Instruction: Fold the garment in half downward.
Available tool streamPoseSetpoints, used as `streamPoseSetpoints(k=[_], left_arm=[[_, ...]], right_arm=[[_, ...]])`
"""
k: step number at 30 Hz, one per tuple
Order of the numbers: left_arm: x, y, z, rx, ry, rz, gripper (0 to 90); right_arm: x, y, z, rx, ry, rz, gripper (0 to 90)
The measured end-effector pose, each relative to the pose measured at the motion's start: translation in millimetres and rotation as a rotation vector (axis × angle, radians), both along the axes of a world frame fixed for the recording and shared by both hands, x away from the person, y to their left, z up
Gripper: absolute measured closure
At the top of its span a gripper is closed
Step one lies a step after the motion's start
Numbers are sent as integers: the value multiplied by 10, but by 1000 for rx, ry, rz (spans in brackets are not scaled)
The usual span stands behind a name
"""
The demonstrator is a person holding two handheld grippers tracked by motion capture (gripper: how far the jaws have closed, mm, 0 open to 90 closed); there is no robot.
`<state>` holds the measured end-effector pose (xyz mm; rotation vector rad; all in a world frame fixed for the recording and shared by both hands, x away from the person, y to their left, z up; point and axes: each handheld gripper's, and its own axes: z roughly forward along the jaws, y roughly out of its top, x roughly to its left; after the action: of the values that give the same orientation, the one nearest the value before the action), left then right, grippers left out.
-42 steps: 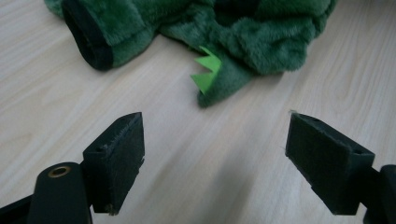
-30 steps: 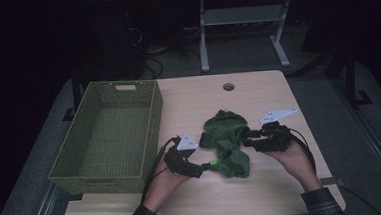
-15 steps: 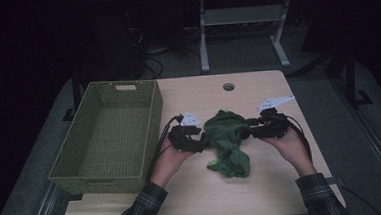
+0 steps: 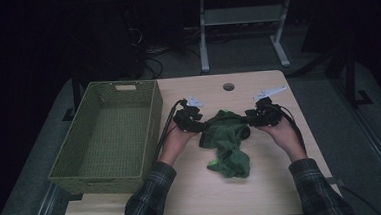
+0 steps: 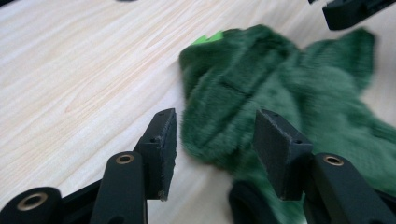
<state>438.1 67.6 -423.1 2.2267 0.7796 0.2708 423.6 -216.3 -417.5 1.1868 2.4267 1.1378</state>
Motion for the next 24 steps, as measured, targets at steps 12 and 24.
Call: streamPoseSetpoints(k=[12, 24], left_arm=[[252, -122, -312, 45, 53, 4, 522], [299, -186, -387, 94, 59, 4, 758]], right_arm=[[277, -10, -413, 7, 43, -31, 562], [388, 144, -442, -64, 62, -23, 844]])
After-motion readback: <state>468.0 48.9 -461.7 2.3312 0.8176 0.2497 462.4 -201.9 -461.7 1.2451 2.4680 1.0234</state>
